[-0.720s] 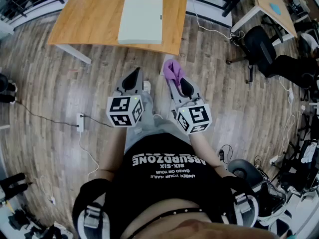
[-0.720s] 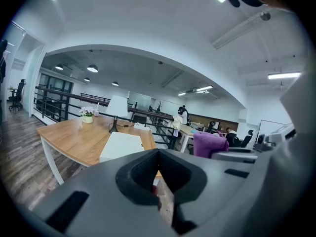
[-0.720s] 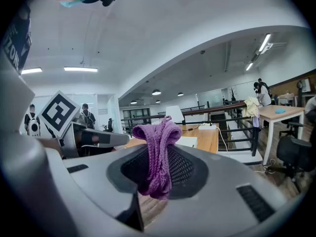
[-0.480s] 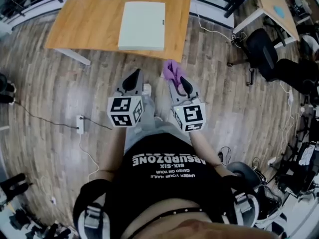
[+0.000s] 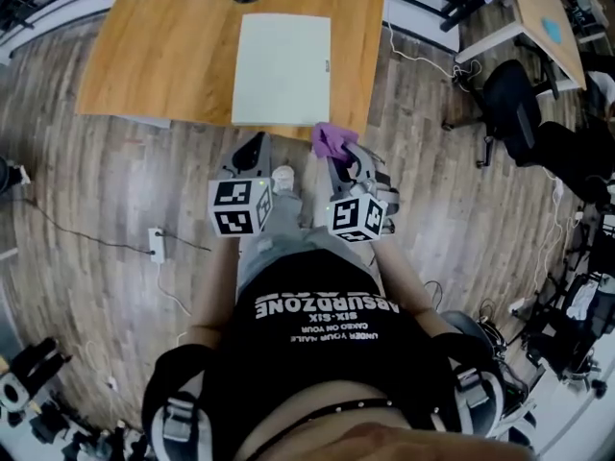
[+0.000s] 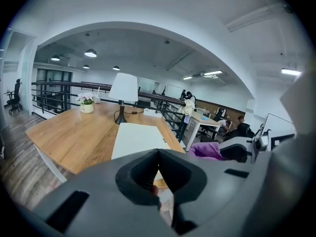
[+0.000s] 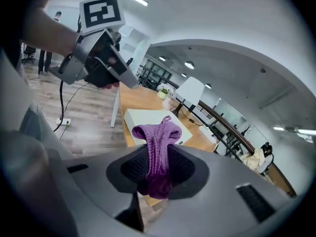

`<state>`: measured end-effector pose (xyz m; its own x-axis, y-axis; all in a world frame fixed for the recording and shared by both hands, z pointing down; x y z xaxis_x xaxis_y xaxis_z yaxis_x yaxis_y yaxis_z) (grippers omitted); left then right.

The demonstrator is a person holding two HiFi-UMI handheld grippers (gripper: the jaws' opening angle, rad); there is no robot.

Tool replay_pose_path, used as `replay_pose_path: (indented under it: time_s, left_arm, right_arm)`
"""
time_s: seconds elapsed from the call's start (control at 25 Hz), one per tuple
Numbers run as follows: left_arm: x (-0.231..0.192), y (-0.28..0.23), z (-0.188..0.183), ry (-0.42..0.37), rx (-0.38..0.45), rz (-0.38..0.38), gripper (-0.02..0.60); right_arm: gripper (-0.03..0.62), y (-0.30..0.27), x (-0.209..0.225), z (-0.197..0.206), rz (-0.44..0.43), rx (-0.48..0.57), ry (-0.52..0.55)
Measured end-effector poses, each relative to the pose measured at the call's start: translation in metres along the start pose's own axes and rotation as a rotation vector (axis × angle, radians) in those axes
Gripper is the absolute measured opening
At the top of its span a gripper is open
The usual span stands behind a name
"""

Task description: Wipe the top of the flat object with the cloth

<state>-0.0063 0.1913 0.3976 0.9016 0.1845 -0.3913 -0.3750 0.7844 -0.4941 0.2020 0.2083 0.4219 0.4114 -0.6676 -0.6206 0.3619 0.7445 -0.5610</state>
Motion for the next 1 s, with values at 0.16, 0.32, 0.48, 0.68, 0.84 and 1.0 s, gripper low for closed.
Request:
replay_pose_path:
  time_s: [0.16,0.32,0.48,0.68,0.84,1.0]
  left_arm:
    - [-0.033,-0.032,-0.014,0.01,-0.045,-0.019,0.015]
    - [-0.071,-0.062,-0.024,0.016,-0.08,-0.047,0.015]
    - [-0.094,-0.088,-0.023,0.007,-0.134,-0.057,0.015]
    - [-0.104,-0.108,-0.022,-0.009,-0.184,-0.056,0.015]
    - [-0.109,-0.122,-0.025,-0.02,-0.218,-0.051,0.015]
    - [-0.118,-0.13,-0.029,-0.034,-0.233,-0.052,0.015]
  right_arm:
    - [0.103,-0.039,-0.002,0.001,-0.069,-0.052,0.053]
    - [0.103,-0.075,-0.003,0.0,-0.127,-0.091,0.094]
    - [0.104,-0.096,-0.003,0.0,-0.162,-0.128,0.093]
    - [0.104,-0.108,0.007,-0.003,-0.17,-0.141,0.067]
    - [0.104,-0.118,0.021,-0.004,-0.158,-0.151,0.048]
    - [0.104,-0.13,0.035,-0.007,-0.131,-0.159,0.033]
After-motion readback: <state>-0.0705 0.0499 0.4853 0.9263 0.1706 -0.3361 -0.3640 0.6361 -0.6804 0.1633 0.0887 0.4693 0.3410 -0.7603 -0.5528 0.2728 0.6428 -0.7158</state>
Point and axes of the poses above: the fingertips, and each gripper's own axes: y backward along the fingers, x to its right, z out of its underside, the point moved 10 cm from there along y, backward along the fingers, and after that the axes turned 11 degrees about y, right-handed, at the moved point
